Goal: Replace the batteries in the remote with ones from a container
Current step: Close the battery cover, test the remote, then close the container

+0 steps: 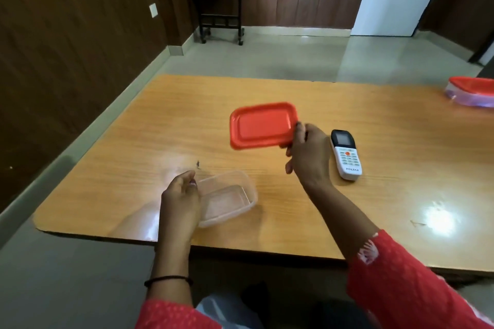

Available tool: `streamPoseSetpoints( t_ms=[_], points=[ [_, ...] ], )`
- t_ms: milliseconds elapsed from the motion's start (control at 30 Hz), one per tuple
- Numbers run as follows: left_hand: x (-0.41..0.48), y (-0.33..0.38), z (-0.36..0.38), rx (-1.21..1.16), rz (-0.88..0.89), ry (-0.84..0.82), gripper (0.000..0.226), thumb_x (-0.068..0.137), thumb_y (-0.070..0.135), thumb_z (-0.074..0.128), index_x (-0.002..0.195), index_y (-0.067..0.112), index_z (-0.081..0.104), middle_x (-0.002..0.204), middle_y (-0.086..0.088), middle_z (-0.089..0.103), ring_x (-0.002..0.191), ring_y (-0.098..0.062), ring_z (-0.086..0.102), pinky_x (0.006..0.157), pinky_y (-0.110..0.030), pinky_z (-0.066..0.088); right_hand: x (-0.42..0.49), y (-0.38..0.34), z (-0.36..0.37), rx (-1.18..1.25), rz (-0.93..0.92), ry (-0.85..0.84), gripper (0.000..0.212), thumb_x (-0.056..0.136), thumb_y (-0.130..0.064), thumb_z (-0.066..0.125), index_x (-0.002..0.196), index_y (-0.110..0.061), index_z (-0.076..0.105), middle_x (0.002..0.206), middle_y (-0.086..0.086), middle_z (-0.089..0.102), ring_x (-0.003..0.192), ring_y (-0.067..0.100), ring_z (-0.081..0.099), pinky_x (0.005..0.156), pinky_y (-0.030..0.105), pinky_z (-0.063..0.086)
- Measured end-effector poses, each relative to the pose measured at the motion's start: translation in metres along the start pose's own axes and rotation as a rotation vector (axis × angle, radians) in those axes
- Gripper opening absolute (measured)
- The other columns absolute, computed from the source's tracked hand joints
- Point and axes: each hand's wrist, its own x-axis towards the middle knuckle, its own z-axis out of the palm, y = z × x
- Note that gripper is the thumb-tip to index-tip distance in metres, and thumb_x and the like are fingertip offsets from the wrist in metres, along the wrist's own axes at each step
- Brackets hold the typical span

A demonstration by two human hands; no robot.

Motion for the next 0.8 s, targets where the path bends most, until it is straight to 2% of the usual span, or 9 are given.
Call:
streamPoseSetpoints(
  t_ms=[67, 100, 167, 267, 333, 400, 533, 667, 800],
  points=[
    [-0.004, 0.006, 0.005, -0.098, -0.046, 0.000, 0.021, 0.097, 0.018, 0.042, 0.095, 0.025, 0.062, 0.105, 0.003, 0.063, 0.093, -0.009, 0.057, 0.080, -0.026, 0.044, -0.021, 0.009, -0.001, -0.074, 0.096, -0.186, 0.042, 0.100, -0.022, 0.033, 0.075, 0.001, 0.058, 0.053, 0.006, 0.054, 0.031, 0.018, 0.046, 0.032, 0.025, 0.036],
    [-0.006, 0.008, 0.006, -0.132, -0.080, -0.005, 0.022, 0.098, 0.024, 0.042, 0.089, 0.027, 0.062, 0.103, 0.004, 0.063, 0.096, -0.012, 0.057, 0.081, -0.028, 0.045, -0.032, 0.015, 0.001, -0.108, 0.114, -0.252, 0.042, 0.099, -0.020, 0.033, 0.074, 0.001, 0.058, 0.051, 0.003, 0.052, 0.031, 0.018, 0.045, 0.034, 0.025, 0.036],
    [-0.010, 0.012, 0.007, -0.189, -0.128, -0.020, 0.022, 0.097, 0.031, 0.043, 0.087, 0.027, 0.062, 0.102, 0.005, 0.063, 0.099, -0.015, 0.058, 0.084, -0.030, 0.044, -0.050, 0.026, 0.006, -0.186, 0.088, -0.275, 0.040, 0.098, -0.019, 0.035, 0.071, -0.001, 0.058, 0.052, 0.003, 0.055, 0.040, 0.018, 0.047, 0.043, 0.030, 0.038],
    [-0.014, 0.010, 0.007, -0.262, -0.142, -0.039, 0.021, 0.097, 0.028, 0.047, 0.094, 0.019, 0.066, 0.097, 0.001, 0.069, 0.092, -0.014, 0.064, 0.075, -0.028, 0.049, -0.063, 0.031, 0.012, -0.368, -0.025, -0.255, 0.037, 0.098, -0.024, 0.036, 0.077, -0.007, 0.061, 0.066, 0.007, 0.063, 0.058, 0.021, 0.056, 0.053, 0.032, 0.038],
    [-0.013, 0.006, 0.007, -0.226, -0.147, -0.049, 0.020, 0.095, 0.016, 0.051, 0.111, 0.017, 0.064, 0.110, -0.003, 0.068, 0.101, -0.019, 0.064, 0.084, -0.034, 0.053, -0.068, 0.027, 0.012, -0.576, -0.083, -0.269, 0.037, 0.097, -0.030, 0.035, 0.085, -0.009, 0.063, 0.076, 0.010, 0.066, 0.070, 0.029, 0.061, 0.058, 0.035, 0.043],
    [-0.010, 0.002, 0.008, -0.191, -0.148, -0.059, 0.035, 0.092, 0.002, 0.048, 0.123, 0.015, 0.058, 0.121, -0.004, 0.063, 0.108, -0.021, 0.061, 0.092, -0.039, 0.052, -0.072, 0.027, 0.009, -0.700, -0.104, -0.296, 0.038, 0.097, -0.033, 0.034, 0.088, -0.011, 0.064, 0.080, 0.011, 0.067, 0.075, 0.033, 0.062, 0.063, 0.037, 0.046],
    [-0.010, 0.001, 0.010, -0.214, -0.152, -0.055, 0.039, 0.092, -0.002, 0.045, 0.125, 0.014, 0.056, 0.121, -0.004, 0.062, 0.107, -0.021, 0.061, 0.087, -0.035, 0.053, -0.073, 0.028, 0.003, -0.528, -0.017, -0.408, 0.035, 0.093, -0.029, 0.038, 0.077, -0.010, 0.062, 0.070, 0.011, 0.066, 0.065, 0.029, 0.062, 0.060, 0.039, 0.049],
    [-0.008, -0.002, 0.009, -0.304, -0.182, -0.055, 0.029, 0.092, 0.006, 0.051, 0.116, 0.017, 0.061, 0.117, -0.004, 0.065, 0.106, -0.020, 0.062, 0.094, -0.041, 0.051, -0.067, 0.019, -0.004, -0.315, 0.155, -0.542, 0.034, 0.091, -0.018, 0.039, 0.064, -0.010, 0.059, 0.053, 0.004, 0.063, 0.043, 0.013, 0.053, 0.049, 0.028, 0.043],
    [-0.008, -0.003, 0.014, -0.291, -0.135, -0.052, 0.028, 0.095, 0.006, 0.045, 0.116, 0.017, 0.060, 0.118, -0.001, 0.065, 0.110, -0.015, 0.059, 0.098, -0.037, 0.048, -0.066, 0.013, -0.009, -0.385, 0.124, -0.592, 0.036, 0.090, -0.020, 0.041, 0.059, -0.009, 0.057, 0.047, 0.003, 0.061, 0.043, 0.015, 0.053, 0.057, 0.035, 0.049]
  ],
)
